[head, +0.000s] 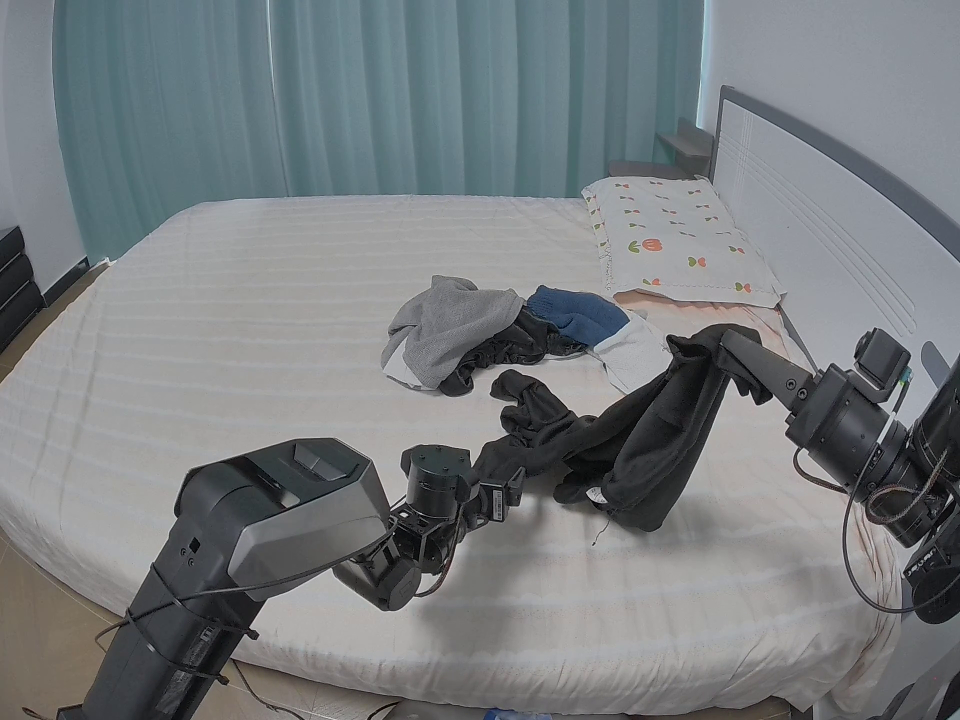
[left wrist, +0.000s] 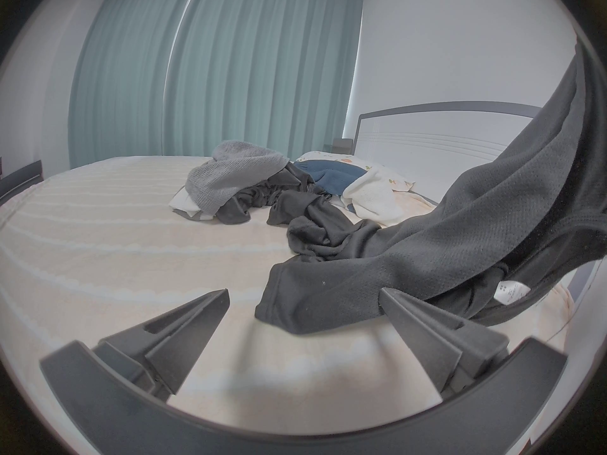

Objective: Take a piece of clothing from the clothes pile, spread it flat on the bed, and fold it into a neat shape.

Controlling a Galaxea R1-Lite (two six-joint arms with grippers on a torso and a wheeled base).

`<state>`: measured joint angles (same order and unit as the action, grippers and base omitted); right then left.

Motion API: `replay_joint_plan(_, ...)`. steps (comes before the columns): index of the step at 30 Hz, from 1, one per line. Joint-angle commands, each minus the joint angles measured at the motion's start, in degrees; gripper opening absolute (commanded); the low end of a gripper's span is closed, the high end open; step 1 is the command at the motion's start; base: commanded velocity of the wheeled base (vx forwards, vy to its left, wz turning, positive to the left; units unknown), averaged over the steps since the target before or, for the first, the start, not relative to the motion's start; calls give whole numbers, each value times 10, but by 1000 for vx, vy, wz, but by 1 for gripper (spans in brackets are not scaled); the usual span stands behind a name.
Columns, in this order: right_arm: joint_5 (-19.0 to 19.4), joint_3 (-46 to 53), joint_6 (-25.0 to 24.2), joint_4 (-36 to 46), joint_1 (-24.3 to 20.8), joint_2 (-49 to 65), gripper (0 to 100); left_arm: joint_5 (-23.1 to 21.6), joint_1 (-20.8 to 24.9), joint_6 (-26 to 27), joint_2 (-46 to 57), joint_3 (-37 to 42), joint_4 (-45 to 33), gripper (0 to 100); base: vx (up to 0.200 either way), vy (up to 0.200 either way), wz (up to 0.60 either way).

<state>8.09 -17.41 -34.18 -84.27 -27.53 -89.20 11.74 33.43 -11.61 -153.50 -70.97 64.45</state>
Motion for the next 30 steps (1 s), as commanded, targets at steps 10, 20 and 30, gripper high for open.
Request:
replay_joint_plan(10,-1,-13,-2,-1,-18,-5,0,-1,42,-6,-14,12,14,100,0,0,0)
replay_joint_plan(20,-26,-16,3,-1,-46,27,0,6,44,-22,-11,28,52,100,0,0,0)
replay_joint_plan(30,-21,-16,-6,-2,-21,3,0,-9,37,-23,101,196,93,100,0,0,0)
